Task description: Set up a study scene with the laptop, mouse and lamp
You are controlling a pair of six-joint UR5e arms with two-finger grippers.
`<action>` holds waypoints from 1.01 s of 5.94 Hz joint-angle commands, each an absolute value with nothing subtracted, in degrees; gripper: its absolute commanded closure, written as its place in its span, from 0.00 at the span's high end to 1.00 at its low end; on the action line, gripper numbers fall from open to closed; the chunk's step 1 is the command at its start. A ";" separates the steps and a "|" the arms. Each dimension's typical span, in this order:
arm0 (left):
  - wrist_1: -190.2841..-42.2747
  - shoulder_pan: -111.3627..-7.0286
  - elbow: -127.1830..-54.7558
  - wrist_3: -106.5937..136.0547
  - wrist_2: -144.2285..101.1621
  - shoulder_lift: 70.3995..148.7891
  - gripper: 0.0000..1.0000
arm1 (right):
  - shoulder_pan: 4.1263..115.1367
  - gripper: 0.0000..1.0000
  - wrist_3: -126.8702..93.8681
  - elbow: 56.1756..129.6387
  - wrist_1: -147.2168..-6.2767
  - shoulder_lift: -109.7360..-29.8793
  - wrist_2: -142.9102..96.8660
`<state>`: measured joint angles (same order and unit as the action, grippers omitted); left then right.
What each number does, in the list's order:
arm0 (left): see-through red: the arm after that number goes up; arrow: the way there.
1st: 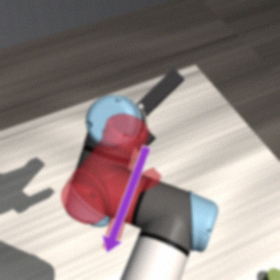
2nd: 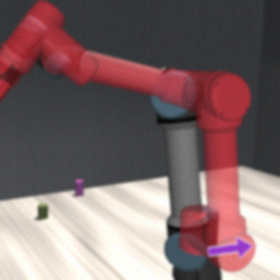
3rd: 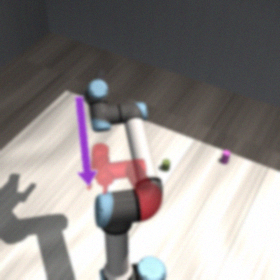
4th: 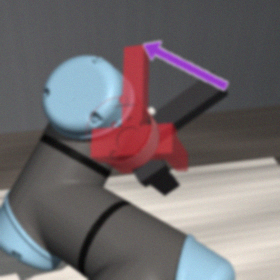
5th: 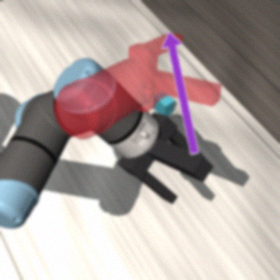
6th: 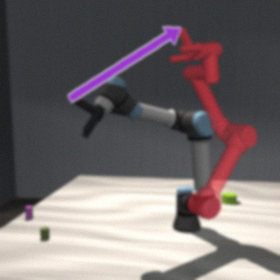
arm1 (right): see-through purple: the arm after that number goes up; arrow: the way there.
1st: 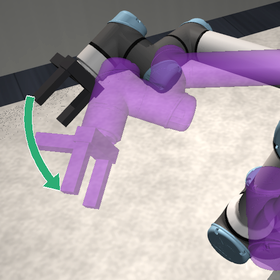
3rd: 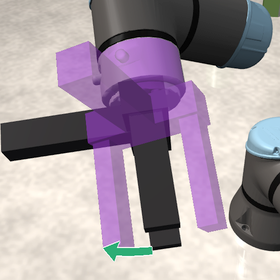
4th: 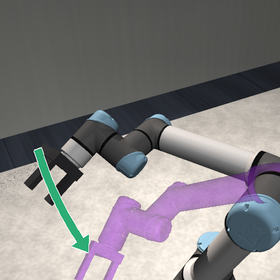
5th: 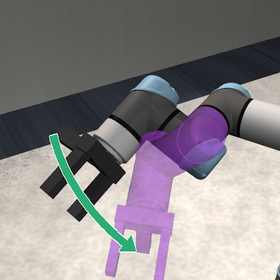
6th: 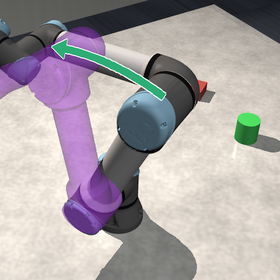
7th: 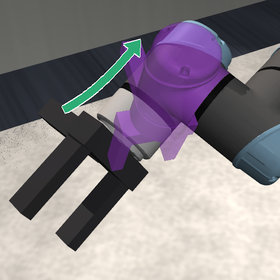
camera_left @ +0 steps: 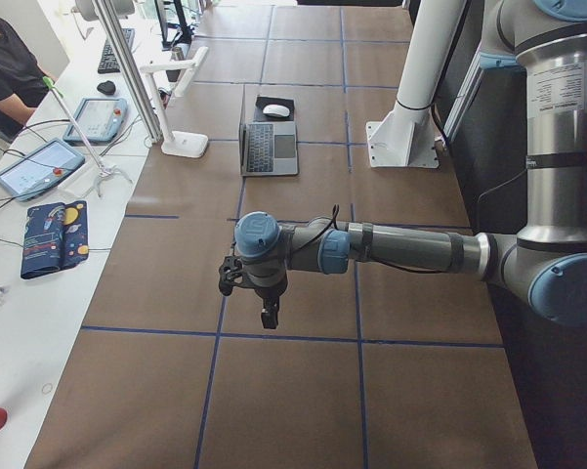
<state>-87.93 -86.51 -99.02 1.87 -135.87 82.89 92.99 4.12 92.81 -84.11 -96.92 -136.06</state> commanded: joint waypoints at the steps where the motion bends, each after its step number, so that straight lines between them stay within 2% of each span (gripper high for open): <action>1: -87.72 -89.99 -96.60 0.09 -135.88 82.79 1.00 | 92.99 1.00 4.13 92.81 -84.02 -97.21 -135.88; 6: -85.44 -92.11 -94.39 -5.01 -135.79 83.58 1.00 | 92.99 1.00 4.13 92.46 -84.02 -97.21 -136.05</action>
